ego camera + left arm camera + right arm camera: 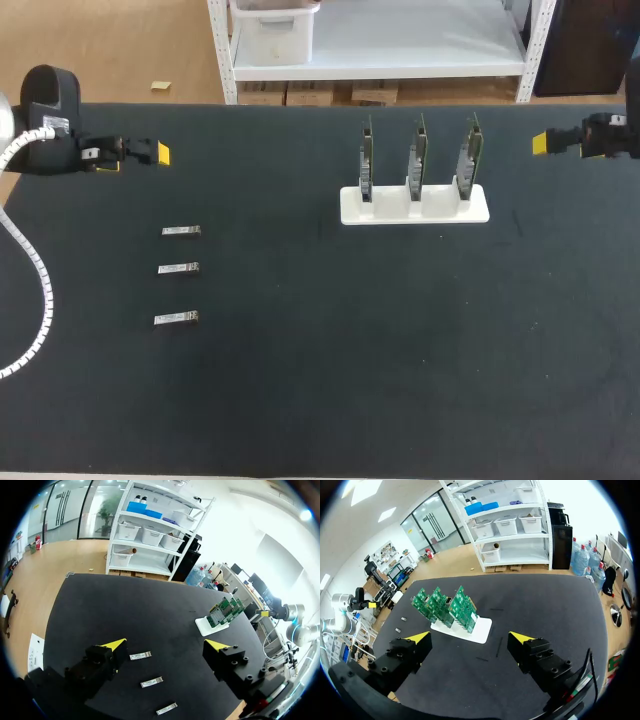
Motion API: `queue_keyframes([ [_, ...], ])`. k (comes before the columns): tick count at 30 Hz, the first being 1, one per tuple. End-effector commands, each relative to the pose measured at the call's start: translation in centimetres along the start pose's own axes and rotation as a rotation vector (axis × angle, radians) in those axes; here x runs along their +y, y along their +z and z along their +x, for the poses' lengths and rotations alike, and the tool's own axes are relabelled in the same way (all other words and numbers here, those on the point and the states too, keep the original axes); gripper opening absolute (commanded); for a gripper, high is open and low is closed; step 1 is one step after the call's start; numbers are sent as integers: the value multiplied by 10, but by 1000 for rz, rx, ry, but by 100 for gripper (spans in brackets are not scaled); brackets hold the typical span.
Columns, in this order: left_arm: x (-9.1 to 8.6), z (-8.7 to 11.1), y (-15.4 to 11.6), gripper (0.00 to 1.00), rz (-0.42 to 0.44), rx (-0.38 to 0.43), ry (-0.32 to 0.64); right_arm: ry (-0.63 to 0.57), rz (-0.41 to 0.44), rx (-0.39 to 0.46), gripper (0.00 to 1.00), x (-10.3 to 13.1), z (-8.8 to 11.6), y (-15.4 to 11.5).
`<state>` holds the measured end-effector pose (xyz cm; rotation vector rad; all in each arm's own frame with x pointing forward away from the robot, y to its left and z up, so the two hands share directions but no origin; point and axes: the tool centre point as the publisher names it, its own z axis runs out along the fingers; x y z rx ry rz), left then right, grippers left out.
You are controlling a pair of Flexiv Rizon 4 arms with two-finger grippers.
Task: Pick up the optical module with the left hand, and insert it into the network port with the right hand.
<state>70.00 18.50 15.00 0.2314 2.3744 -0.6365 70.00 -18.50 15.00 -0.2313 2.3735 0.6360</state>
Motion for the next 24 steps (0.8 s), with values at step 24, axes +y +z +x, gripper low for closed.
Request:
queue_keyframes([
  [24, -1, 1, -1, 100, 5, 0, 25, 0, 0, 0, 100, 0, 0, 0],
])
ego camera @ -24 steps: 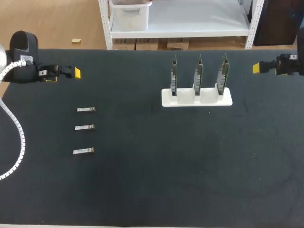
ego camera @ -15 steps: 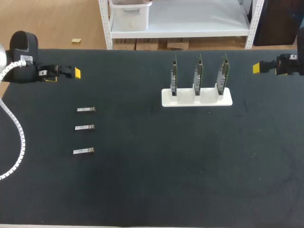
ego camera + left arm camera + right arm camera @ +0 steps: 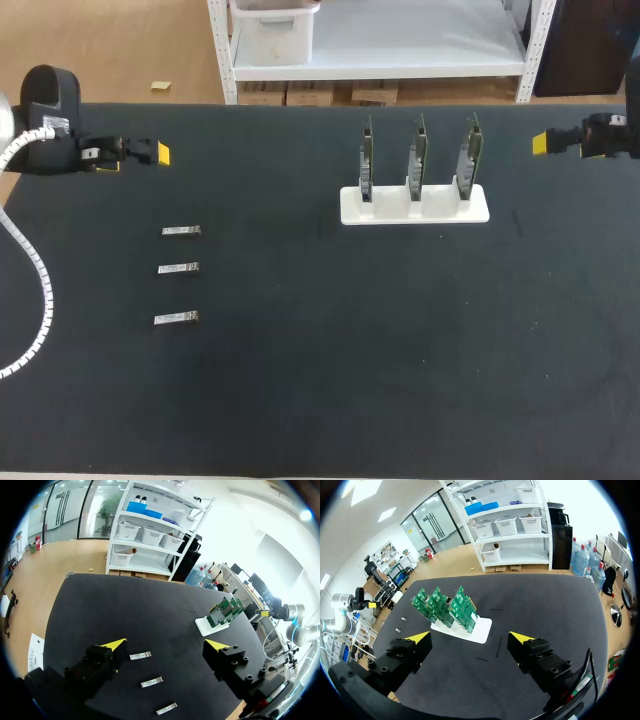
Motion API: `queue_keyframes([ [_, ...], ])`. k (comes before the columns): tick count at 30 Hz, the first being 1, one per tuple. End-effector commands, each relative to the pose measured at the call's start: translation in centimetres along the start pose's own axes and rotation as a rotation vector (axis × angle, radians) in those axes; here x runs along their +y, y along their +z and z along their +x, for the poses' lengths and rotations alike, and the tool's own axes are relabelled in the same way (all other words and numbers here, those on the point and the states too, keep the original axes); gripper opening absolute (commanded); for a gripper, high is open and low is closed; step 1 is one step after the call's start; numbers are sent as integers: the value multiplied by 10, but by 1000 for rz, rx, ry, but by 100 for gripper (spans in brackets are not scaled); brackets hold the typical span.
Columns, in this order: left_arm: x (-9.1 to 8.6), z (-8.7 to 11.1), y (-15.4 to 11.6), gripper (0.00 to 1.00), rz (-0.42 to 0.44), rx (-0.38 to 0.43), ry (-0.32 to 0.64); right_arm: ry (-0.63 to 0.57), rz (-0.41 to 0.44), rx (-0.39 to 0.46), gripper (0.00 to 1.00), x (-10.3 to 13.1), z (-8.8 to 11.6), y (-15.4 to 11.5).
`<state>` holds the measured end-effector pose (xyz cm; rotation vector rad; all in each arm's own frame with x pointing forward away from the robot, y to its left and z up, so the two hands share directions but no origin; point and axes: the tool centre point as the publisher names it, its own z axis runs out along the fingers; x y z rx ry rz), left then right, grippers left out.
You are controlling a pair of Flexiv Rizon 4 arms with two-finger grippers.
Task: Pick up the optical module with the left hand, and insert it into the network port with the right hand.
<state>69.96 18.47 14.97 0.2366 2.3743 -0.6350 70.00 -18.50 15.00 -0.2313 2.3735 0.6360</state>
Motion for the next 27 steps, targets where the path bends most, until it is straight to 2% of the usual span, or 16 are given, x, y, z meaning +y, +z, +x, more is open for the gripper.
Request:
queue_keyframes([
  [1, -1, 0, -1, 100, 4, -5, 43, 0, 0, 0, 100, 0, 0, 0],
  [3, 0, -2, -2, 100, 16, -2, 80, 0, 0, 0, 100, 0, 0, 0],
  [7, 6, -9, 3, 100, -1, 26, 214, 0, 0, 0, 100, 0, 0, 0],
  [10, 12, -16, 5, 100, 52, 72, 275, 0, 0, 0, 100, 0, 0, 0],
  [17, 32, -24, 15, 100, 101, 226, 612, 0, 0, 0, 100, 0, 0, 0],
  [21, 40, -21, 20, 100, 131, 310, 773, 0, 0, 0, 100, 0, 0, 0],
  [27, 49, -8, 33, 100, 95, 389, 938, 0, 0, 0, 100, 0, 0, 0],
])
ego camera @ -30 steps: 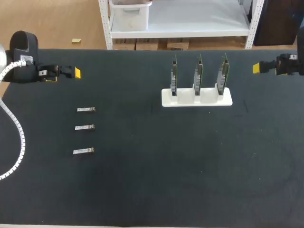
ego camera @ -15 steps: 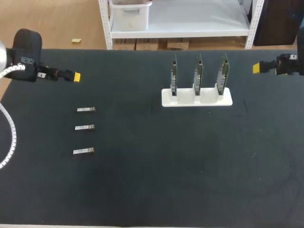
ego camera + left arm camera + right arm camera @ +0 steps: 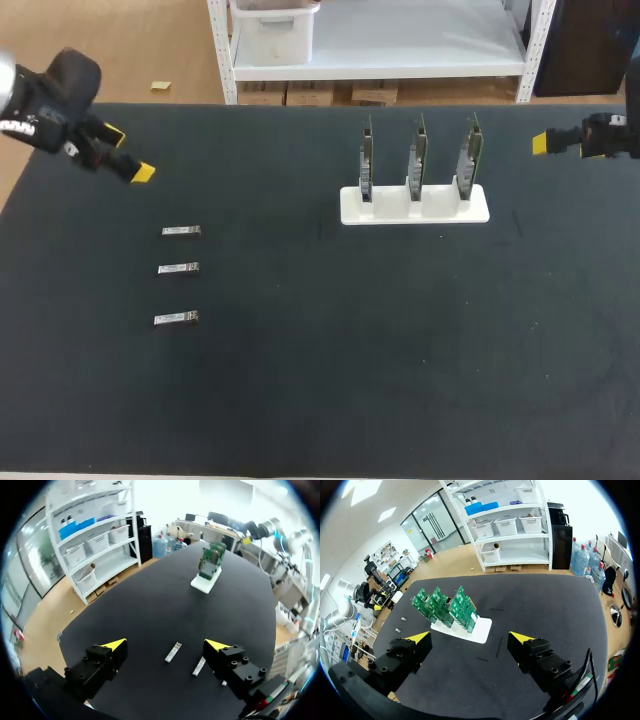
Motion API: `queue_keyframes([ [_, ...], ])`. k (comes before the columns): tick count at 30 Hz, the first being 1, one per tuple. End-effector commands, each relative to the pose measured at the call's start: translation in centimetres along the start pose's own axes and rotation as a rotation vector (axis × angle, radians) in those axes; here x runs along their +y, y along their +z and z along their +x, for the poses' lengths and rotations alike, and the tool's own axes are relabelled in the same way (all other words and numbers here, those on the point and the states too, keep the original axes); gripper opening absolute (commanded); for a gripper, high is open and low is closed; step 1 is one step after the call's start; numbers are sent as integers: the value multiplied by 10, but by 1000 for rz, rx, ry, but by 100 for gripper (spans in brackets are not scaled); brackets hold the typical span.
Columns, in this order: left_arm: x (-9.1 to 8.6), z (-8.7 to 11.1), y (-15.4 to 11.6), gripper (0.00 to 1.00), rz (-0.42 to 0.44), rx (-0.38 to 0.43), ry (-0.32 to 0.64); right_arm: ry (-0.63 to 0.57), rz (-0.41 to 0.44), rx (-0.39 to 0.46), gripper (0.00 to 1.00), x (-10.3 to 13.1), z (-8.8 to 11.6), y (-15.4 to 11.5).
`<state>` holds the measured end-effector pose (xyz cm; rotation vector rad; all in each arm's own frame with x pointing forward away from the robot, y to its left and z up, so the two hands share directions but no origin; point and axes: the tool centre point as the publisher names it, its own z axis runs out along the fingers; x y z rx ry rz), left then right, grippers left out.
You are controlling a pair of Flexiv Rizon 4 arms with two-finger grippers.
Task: Pick up the optical module with the left hand, and insert it into the network port with the right hand.
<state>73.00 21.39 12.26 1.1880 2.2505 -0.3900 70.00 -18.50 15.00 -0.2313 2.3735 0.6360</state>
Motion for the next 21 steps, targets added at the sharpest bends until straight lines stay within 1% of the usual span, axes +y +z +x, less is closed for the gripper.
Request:
queue_keyframes([
  [1, 6, 1, 16, 100, 14, 176, 247, 0, 0, 0, 100, 0, 0, 0],
  [4, 2, 8, 26, 100, 17, 223, 299, 0, 0, 0, 100, 0, 0, 0],
  [8, 0, 16, 42, 100, -1, 286, 367, 0, 0, 0, 100, 0, 0, 0],
  [16, 3, 27, 65, 100, -29, 383, 447, 0, 0, 0, 100, 0, 0, 0],
  [18, 3, 31, 70, 100, -25, 410, 473, 0, 0, 0, 100, 0, 0, 0],
  [21, 3, 35, 78, 100, -18, 442, 486, 0, 0, 0, 100, 0, 0, 0],
])
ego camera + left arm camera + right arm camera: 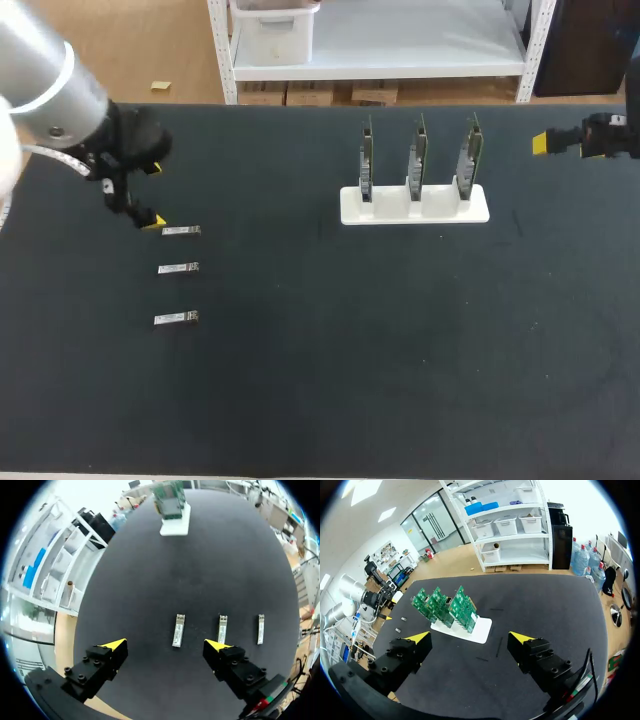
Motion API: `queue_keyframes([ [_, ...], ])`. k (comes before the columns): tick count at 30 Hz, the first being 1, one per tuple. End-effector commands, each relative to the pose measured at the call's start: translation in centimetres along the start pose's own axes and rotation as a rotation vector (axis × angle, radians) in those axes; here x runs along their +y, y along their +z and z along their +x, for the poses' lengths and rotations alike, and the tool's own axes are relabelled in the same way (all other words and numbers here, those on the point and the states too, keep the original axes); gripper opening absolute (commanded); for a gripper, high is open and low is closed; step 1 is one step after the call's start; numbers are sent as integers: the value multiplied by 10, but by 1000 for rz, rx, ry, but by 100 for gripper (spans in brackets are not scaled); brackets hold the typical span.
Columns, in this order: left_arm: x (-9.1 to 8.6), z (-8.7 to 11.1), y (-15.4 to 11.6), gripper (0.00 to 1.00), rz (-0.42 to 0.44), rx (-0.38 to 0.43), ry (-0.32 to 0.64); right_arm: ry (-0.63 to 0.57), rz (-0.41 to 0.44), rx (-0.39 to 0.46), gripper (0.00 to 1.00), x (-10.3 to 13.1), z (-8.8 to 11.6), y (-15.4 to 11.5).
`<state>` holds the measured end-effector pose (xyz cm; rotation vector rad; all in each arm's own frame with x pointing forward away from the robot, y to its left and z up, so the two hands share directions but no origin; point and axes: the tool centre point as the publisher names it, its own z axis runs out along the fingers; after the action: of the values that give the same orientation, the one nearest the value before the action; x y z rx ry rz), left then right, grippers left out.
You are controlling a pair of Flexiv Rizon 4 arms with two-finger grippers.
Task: Pick up the optical module with the left hand, and insert it into the network port with the right hand.
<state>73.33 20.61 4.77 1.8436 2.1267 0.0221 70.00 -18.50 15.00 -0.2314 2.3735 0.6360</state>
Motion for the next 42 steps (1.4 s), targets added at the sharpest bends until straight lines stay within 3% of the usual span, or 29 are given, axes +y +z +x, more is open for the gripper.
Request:
queue_keyframes([
  [1, 7, -4, 14, 100, 20, 102, 3, 0, 0, 0, 100, 0, 0, 0],
  [26, -17, 10, 44, 100, 77, 195, 75, 0, 0, 0, 100, 0, 0, 0],
  [42, -16, 12, 58, 100, 101, 225, 74, 0, 0, 0, 100, 0, 0, 0],
])
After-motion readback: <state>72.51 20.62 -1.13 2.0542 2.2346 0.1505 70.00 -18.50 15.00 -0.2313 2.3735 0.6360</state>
